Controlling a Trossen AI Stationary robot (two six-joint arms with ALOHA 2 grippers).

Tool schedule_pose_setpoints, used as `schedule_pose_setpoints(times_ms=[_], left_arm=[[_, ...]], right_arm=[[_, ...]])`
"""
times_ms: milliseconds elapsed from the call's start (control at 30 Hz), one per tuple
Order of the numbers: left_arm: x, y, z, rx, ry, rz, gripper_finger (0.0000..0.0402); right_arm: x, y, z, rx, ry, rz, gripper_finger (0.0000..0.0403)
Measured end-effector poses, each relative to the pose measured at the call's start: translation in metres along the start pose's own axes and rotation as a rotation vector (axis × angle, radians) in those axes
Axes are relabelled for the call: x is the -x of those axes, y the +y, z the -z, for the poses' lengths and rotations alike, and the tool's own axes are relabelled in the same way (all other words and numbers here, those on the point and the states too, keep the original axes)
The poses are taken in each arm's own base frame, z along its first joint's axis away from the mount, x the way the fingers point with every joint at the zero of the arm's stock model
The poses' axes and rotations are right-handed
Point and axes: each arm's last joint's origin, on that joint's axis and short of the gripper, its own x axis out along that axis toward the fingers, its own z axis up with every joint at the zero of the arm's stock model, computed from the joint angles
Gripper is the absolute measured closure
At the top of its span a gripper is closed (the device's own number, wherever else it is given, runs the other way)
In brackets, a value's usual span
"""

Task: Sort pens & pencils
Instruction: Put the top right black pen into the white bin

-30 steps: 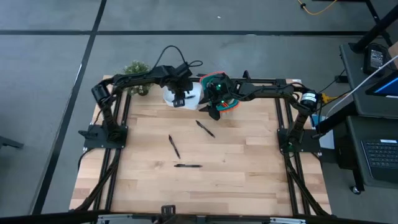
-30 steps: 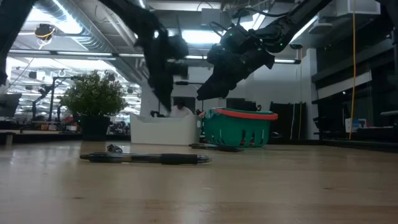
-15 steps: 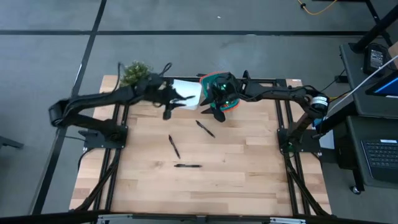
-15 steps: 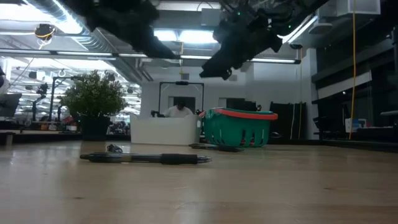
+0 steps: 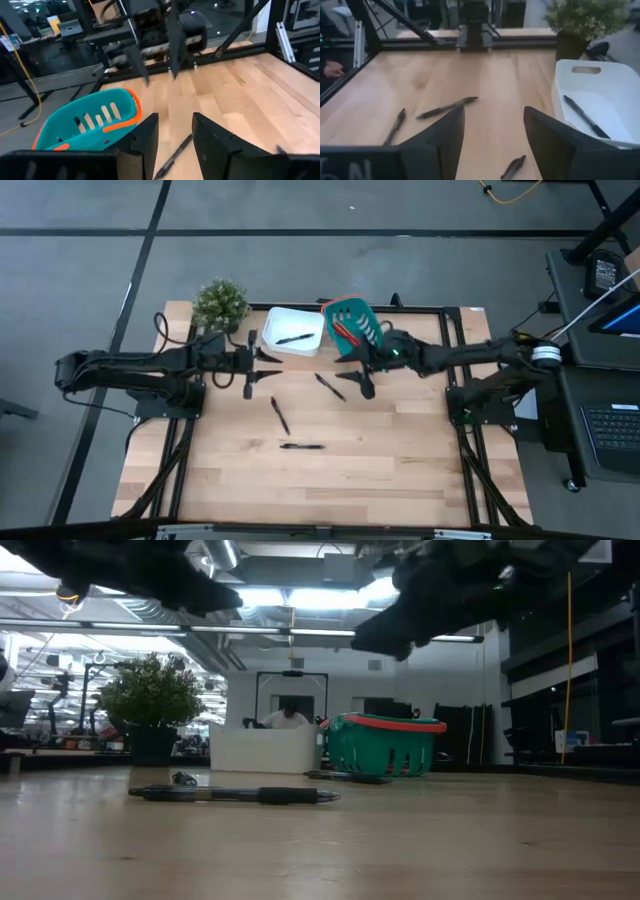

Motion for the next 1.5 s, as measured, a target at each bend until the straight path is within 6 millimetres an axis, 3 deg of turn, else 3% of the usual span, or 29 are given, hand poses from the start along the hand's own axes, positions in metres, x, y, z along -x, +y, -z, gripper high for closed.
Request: schedule_pose_setpoints(times_ms=[133, 400, 700, 1100, 1500], left_arm=[[-0.003, -0.012, 0.006, -0.001, -0.021, -0.01, 0.0289], [-0.004, -0.036, 0.034, 0.018, -0.097, -0.025, 0.0289], [-0.002, -0.048, 0.05, -0.013, -0.036, -0.007, 0.0289], [-0.002, -0.049, 0.05, 0.049, -0.035, -0.001, 0.0289], [-0.002, -0.049, 0.051, 0.04, -0.02, 0.002, 0.0289]], right_arm=[[0.011, 0.019, 0.01, 0.007, -0.012, 0.043, 0.0198], [0.001, 0.042, 0.018, 0.005, 0.033, 0.081, 0.0198], [-0.004, 0.059, 0.027, 0.014, 0.099, -0.065, 0.0198], [-0.004, 0.062, 0.026, -0.092, 0.094, -0.128, 0.0198], [-0.005, 0.047, 0.027, -0.236, 0.156, 0.041, 0.0198]])
